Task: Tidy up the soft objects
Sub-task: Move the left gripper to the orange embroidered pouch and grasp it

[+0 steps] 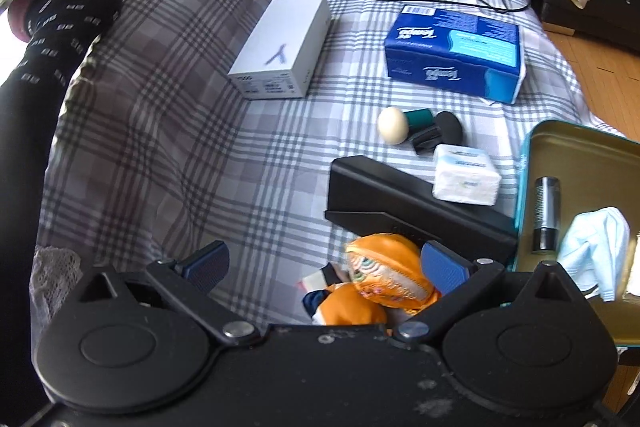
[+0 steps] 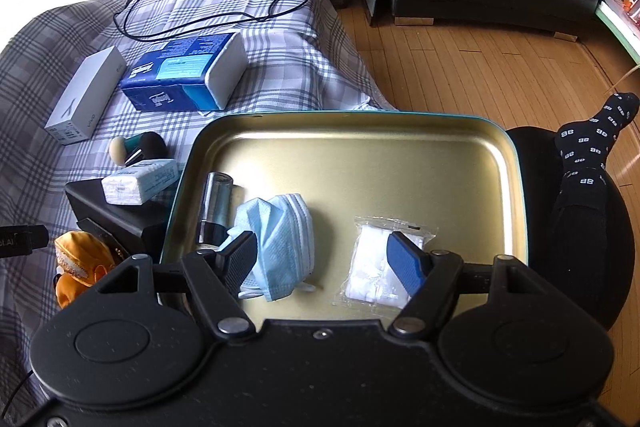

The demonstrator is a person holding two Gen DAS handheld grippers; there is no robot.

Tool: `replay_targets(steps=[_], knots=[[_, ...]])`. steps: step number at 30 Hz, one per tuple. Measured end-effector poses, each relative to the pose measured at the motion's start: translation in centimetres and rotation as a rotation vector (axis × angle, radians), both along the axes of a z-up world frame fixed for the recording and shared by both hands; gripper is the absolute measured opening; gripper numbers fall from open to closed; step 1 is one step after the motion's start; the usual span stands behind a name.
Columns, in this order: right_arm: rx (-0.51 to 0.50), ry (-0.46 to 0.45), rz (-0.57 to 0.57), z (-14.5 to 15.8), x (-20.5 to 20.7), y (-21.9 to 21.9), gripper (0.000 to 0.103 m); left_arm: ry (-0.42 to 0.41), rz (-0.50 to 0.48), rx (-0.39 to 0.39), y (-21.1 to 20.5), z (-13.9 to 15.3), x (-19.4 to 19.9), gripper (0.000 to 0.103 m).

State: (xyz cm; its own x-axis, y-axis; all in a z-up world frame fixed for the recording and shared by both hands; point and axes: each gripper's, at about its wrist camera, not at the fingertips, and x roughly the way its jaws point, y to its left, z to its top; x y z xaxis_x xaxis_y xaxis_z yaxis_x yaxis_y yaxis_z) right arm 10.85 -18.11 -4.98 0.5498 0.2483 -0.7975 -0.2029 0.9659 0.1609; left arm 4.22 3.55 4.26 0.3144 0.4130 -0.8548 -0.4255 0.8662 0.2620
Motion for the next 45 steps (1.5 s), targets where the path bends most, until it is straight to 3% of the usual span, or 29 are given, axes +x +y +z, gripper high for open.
replay_targets(steps=[7,14,21,28,45], knots=[[-0.02,-0.021,0.146,0.6,-2.3,3.8,0.068,0.022,0.116,-0.001,3.6,-0.9,-1.7,0.103],[0.029,0.077,0.295,-0.6,-5.2,8.1,0.068,0.063,0.16,-0.038,5.9,-2.8,-2.7,0.103],[0.018,0.097,0.353,-1.6,-6.6,11.1,0.058,0.06,0.213,-0.095,7.8,-4.1,-3.5,0.102],[0.03,0.057,0.317,-0.4,-5.6,12.8,0.058,0.035,0.25,-0.13,8.8,-4.4,-4.4,0.103],[0.035,0.035,0.116,0.2,3.6,17.3,0.058,0.032,0.215,-0.211,8.9,-5.7,-5.2,0.103]])
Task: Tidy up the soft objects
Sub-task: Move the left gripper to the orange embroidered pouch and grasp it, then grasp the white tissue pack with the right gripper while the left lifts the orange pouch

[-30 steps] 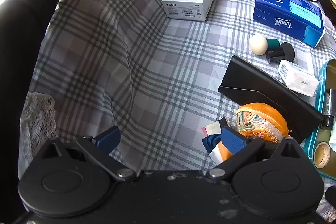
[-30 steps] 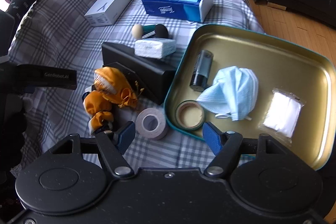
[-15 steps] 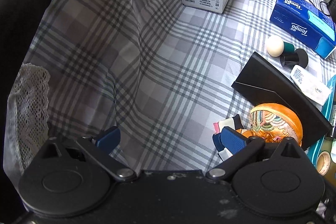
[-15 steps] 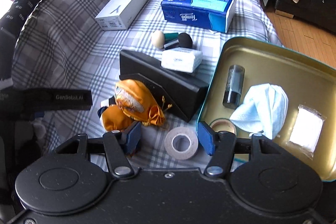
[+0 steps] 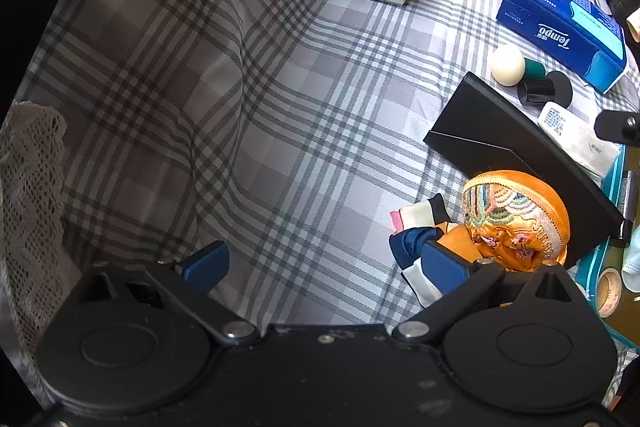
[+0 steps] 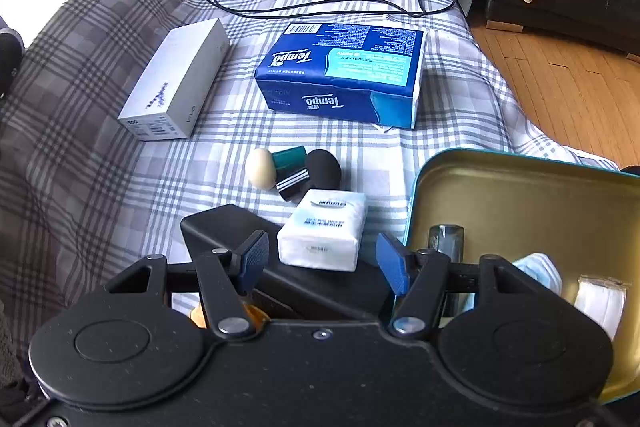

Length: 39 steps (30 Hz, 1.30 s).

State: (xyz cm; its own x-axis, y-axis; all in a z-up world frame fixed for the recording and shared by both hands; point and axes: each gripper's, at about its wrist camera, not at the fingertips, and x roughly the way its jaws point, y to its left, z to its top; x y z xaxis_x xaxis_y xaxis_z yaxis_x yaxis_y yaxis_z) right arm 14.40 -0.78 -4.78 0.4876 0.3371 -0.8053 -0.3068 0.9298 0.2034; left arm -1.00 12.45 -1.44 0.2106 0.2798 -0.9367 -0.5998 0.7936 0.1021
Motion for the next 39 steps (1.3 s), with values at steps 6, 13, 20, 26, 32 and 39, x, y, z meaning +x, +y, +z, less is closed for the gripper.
replay_targets(steps=[6,13,20,26,32,39], knots=[[-0.051,0.042,0.004,-1.6,2.0,1.9,0.059,-0.001,-0.003,-0.011,0.2,-0.3,0.1,0.103],[-0.123,0.073,-0.005,-3.8,2.5,3.1,0.058,0.026,0.02,-0.033,0.9,-1.5,0.3,0.103],[-0.115,0.066,0.006,-3.0,2.4,2.6,0.051,0.038,0.027,-0.028,1.1,-1.8,0.4,0.103],[-0.049,0.031,0.004,-0.5,0.9,0.9,0.051,0.029,0.025,-0.026,1.1,-1.8,0.4,0.103],[0.01,0.022,0.01,0.8,-1.5,-1.4,0.051,-0.01,-0.015,0.002,0.1,-1.0,0.3,0.103],[0.045,0.043,-0.007,0.8,-3.9,-4.5,0.051,-0.059,-0.224,0.003,-2.6,0.1,0.5,0.102]])
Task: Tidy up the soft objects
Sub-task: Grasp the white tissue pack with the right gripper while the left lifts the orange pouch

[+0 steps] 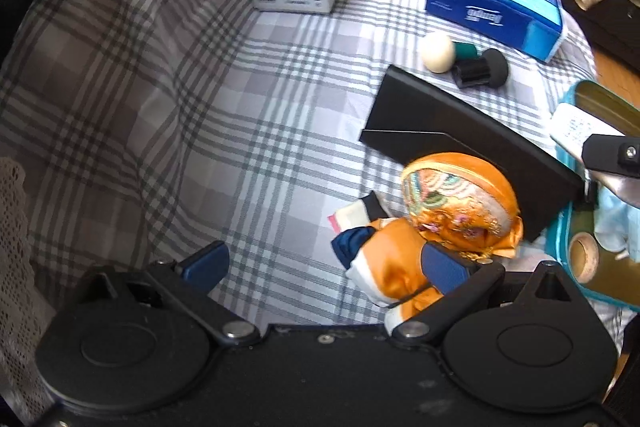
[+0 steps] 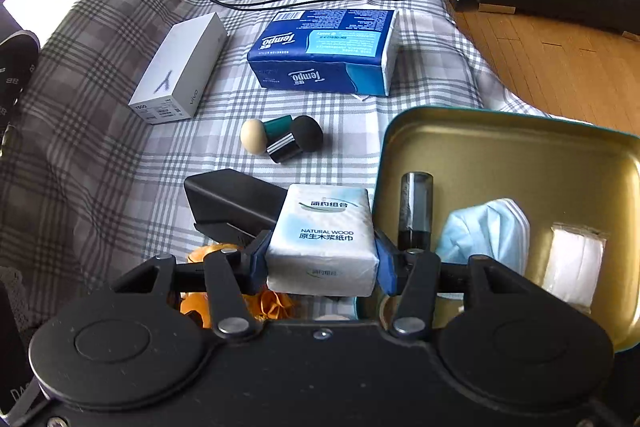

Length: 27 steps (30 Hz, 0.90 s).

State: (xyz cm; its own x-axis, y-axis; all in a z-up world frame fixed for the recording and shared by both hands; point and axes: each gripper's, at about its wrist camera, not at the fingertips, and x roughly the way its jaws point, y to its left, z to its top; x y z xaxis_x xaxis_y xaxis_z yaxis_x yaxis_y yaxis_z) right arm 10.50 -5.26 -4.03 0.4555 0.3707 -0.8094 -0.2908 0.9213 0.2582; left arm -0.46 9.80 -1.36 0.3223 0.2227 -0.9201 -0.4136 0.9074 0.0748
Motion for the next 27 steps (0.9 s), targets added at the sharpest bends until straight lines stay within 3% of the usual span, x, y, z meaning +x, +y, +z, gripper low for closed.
replay_targets(steps=[4,8,14,21,27], knots=[[0.021,0.012,-0.021,-0.1,-0.9,-1.9,0.051,0.011,-0.141,0.093,-2.4,0.0,0.0,0.103],[0.054,0.021,-0.041,-0.2,-1.4,-3.5,0.051,0.054,-0.226,0.08,-3.3,-1.2,0.1,0.103],[0.093,0.035,-0.056,-0.5,-1.7,-4.8,0.051,0.113,-0.261,0.115,-3.9,-2.8,0.3,0.103],[0.121,0.041,-0.068,-0.7,-2.4,-5.8,0.051,0.142,-0.274,0.103,-4.2,-4.3,1.3,0.103],[0.145,0.038,-0.085,-0.6,-3.2,-6.9,0.051,0.165,-0.272,0.013,-4.1,-5.0,1.3,0.076]])
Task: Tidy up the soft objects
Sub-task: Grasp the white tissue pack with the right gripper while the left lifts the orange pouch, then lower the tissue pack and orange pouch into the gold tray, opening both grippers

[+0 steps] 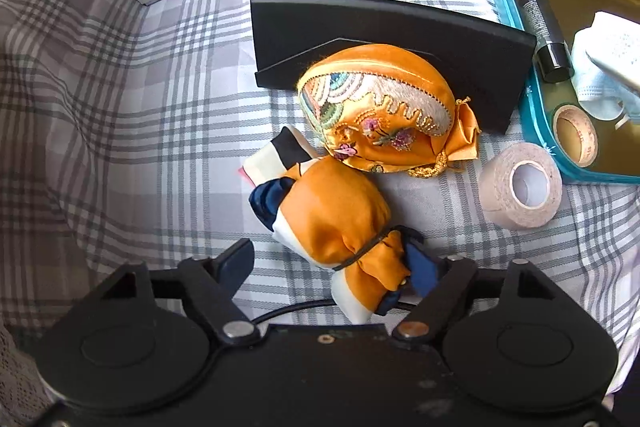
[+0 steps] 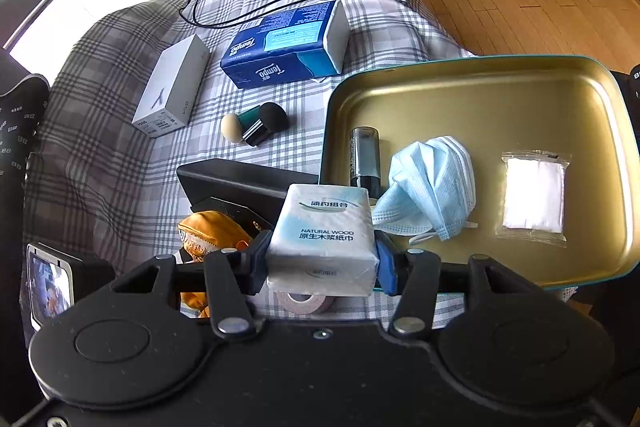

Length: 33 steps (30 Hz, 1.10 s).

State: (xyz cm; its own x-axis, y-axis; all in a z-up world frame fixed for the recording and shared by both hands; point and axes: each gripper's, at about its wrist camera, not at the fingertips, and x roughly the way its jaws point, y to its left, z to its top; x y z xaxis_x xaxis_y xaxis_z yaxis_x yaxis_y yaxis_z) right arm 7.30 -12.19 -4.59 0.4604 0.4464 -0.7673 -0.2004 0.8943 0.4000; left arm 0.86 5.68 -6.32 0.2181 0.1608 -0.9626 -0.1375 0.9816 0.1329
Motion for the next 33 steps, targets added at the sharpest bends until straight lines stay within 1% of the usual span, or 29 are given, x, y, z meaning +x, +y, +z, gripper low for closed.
replay_targets(steps=[3,4,6,7,11,12,13,14,15,16,18,20,21,22,24,25,26,28,29,30,31,32,33], knots=[[0.009,0.003,-0.013,-0.1,-0.3,-0.6,0.051,-0.008,0.015,-0.051,0.3,0.2,-0.2,0.06],[0.011,0.003,-0.018,-0.1,-0.5,-0.8,0.051,-0.009,0.019,-0.067,0.4,0.3,-0.2,0.05],[0.018,0.004,-0.026,-0.2,-0.7,-1.3,0.051,-0.009,0.03,-0.083,0.6,0.6,-0.4,0.043],[0.02,0.005,-0.029,-0.2,-0.9,-1.5,0.051,-0.01,0.035,-0.086,0.6,0.8,-0.5,0.036],[0.017,0.006,-0.047,-0.4,-1.3,-2.5,0.051,-0.039,0.053,-0.084,1.0,2.5,-1.4,0.029],[0.017,0.009,-0.053,-0.5,-1.3,-2.7,0.051,-0.05,0.058,-0.079,0.9,3.1,-1.7,0.028],[0.018,0.013,-0.058,-0.6,-1.4,-3.0,0.051,-0.063,0.064,-0.075,0.9,3.7,-1.9,0.025],[0.018,0.017,-0.065,-0.8,-1.4,-3.2,0.051,-0.073,0.067,-0.078,1.0,4.2,-2.1,0.02],[0.017,0.02,-0.07,-0.9,-1.4,-3.3,0.051,-0.08,0.071,-0.082,1.1,4.6,-2.2,0.017],[0.015,0.025,-0.074,-1.0,-1.4,-3.5,0.051,-0.087,0.075,-0.085,1.2,4.9,-2.3,0.017],[0.015,0.035,-0.082,-1.3,-1.3,-3.7,0.051,-0.095,0.085,-0.065,1.2,5.2,-2.1,0.021],[0.018,0.042,-0.085,-1.5,-1.3,-3.8,0.052,-0.089,0.102,-0.021,1.3,4.6,-1.6,0.066],[0.019,0.043,-0.084,-1.6,-1.3,-3.8,0.051,-0.092,0.106,0.002,1.4,4.2,-1.3,0.07],[0.019,0.042,-0.082,-1.6,-1.4,-3.9,0.051,-0.082,0.11,0.017,1.4,3.8,-1.0,0.07],[0.019,0.043,-0.077,-1.7,-1.5,-3.7,0.051,-0.065,0.121,-0.001,1.5,3.0,-0.2,0.072],[0.02,0.044,-0.074,-1.7,-1.5,-3.6,0.052,-0.053,0.129,-0.018,1.6,2.5,0.3,0.076],[0.021,0.045,-0.07,-1.7,-1.5,-3.6,0.051,-0.033,0.135,-0.021,1.5,1.8,0.7,0.077],[0.02,0.043,-0.065,-1.7,-1.6,-3.4,0.051,-0.009,0.136,0.009,1.1,0.7,1.3,0.075],[0.019,0.041,-0.061,-1.6,-1.6,-3.4,0.051,0.008,0.138,0.025,0.9,0.0,1.5,0.07],[0.018,0.04,-0.058,-1.6,-1.6,-3.4,0.051,0.023,0.138,0.025,0.8,-0.5,1.6,0.064],[0.015,0.039,-0.056,-1.5,-1.6,-3.4,0.051,0.015,0.138,-0.003,0.8,-0.4,1.5,0.05],[0.013,0.037,-0.057,-1.5,-1.7,-3.5,0.051,0.01,0.141,-0.013,0.8,-0.1,1.3,0.04],[0.011,0.036,-0.059,-1.4,-1.7,-3.6,0.051,0.001,0.138,-0.016,0.8,0.3,1.0,0.039]])
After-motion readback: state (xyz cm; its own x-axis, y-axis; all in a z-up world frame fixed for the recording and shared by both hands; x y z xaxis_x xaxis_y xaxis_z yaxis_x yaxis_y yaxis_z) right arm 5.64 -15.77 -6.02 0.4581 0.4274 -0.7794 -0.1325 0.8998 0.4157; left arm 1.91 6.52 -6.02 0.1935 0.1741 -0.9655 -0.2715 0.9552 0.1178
